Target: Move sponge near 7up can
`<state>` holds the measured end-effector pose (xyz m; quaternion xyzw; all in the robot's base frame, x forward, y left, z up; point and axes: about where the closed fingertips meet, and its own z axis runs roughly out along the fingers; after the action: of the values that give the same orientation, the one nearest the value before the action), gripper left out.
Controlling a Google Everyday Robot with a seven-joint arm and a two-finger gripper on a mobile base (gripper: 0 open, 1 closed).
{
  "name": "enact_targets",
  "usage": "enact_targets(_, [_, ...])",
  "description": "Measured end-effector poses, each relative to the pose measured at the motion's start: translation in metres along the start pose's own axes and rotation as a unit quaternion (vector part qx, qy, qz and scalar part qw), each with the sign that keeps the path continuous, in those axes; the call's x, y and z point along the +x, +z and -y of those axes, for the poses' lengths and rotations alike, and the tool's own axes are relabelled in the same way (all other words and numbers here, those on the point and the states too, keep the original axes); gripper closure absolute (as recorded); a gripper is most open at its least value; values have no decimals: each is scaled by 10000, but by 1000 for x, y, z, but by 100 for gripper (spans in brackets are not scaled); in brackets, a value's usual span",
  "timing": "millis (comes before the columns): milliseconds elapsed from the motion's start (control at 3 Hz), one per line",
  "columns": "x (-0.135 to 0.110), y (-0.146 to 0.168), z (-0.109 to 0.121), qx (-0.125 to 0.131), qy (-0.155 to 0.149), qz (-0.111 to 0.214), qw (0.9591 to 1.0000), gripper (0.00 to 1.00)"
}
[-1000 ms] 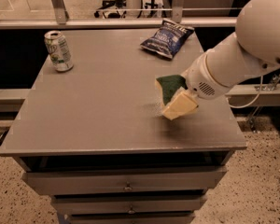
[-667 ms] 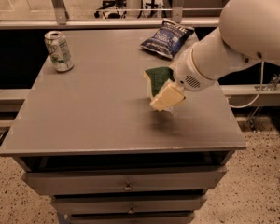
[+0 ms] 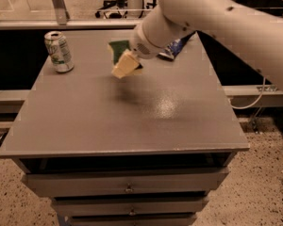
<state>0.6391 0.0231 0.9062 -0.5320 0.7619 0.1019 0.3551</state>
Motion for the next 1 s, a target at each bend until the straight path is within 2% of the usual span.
enact_targets(333, [-46, 37, 10, -102, -59, 154, 9998, 100])
enact_targets(667, [-71, 90, 14, -246, 28, 126, 9996, 100])
enact_targets(1000, [-80, 121, 13, -333, 144, 95, 9993, 100])
